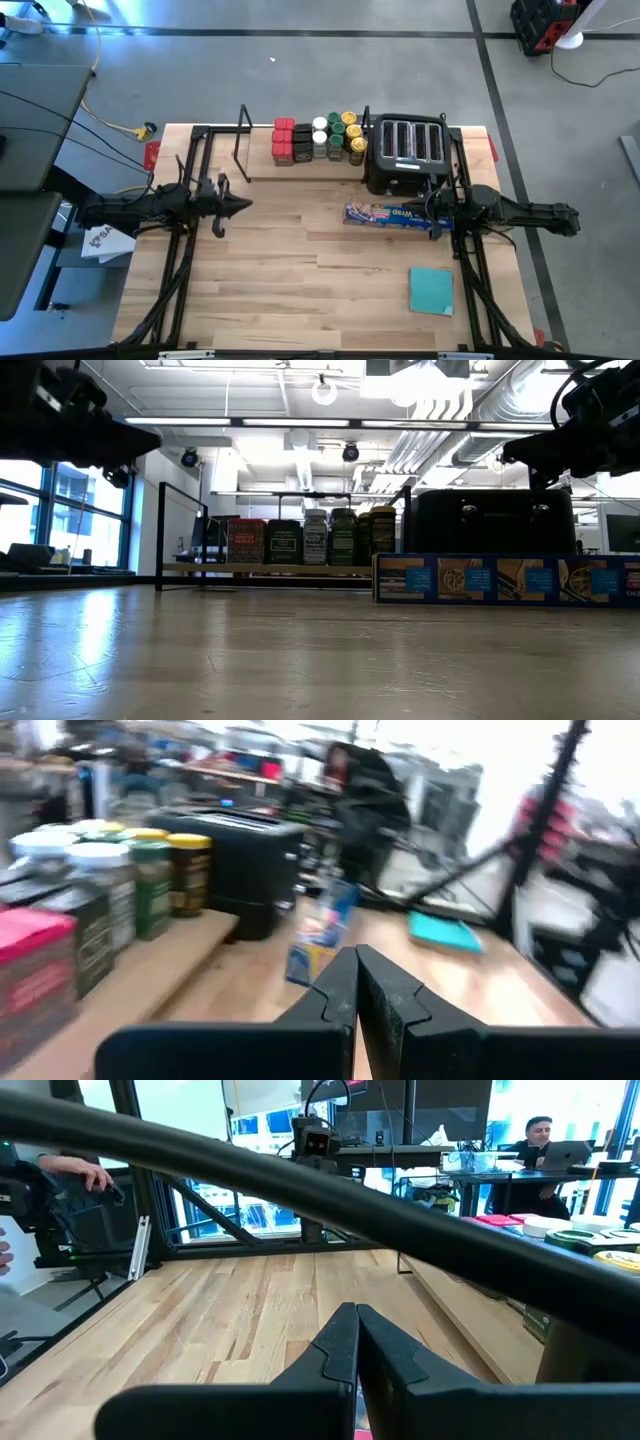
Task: Shelf spices
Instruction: Return to Home Position
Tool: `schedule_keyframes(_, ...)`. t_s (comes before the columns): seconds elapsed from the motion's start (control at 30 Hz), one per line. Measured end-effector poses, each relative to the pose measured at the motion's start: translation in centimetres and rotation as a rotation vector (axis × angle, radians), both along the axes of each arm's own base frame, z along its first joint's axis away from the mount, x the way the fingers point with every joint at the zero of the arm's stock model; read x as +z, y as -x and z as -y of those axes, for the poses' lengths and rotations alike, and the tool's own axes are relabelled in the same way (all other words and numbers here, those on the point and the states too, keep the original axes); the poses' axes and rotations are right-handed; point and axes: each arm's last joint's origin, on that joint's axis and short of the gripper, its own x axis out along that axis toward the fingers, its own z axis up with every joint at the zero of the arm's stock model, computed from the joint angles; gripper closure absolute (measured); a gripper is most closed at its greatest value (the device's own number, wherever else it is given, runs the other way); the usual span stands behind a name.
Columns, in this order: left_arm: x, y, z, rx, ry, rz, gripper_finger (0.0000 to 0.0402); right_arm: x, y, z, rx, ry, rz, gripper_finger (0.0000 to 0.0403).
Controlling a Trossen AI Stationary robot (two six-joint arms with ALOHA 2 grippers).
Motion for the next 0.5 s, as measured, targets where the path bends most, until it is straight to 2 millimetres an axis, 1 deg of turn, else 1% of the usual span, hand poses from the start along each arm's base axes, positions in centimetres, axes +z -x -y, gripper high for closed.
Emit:
schedule_keyframes(0.13, -0.06, -0.02, 0.09, -0.059, -0.090, -0.014, 0.0401, 0.00, 0.00, 0.00, 0.000, 0.000, 0.000, 0.0403)
schedule_keyframes(0.27, -0.05, -0.02, 0.14, -0.076, -0.097, -0.013, 0.0401, 0.00, 0.00, 0.00, -0.001, 0.000, 0.000, 0.0403)
schedule_keyframes(0.5, -0.04, -0.02, 0.17, -0.084, 0.004, -0.004, 0.0401, 0.00, 0.00, 0.00, 0.000, 0.000, 0.000, 0.0403)
